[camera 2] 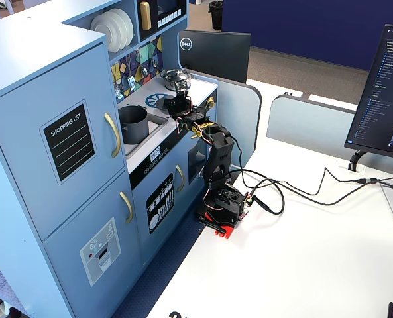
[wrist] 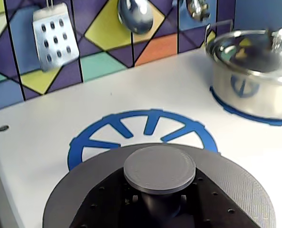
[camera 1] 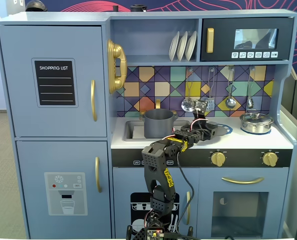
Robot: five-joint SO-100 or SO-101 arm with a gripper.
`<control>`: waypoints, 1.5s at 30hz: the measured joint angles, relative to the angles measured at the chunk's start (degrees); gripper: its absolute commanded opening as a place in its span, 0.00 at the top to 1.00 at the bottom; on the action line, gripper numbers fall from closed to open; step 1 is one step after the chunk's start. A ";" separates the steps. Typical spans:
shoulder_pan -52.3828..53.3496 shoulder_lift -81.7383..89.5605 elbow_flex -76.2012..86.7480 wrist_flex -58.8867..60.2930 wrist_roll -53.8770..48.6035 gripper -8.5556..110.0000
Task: Take off the lid from the gray recipient and place it on the counter
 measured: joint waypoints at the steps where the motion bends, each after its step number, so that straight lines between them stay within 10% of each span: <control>1: -0.09 -0.70 0.00 -0.62 0.00 0.93; 14: 0.44 -4.13 2.81 -5.62 -1.05 0.92; 23: 1.14 -4.13 4.31 -7.82 -0.09 0.68; 45: 1.41 15.29 3.96 4.92 4.22 0.84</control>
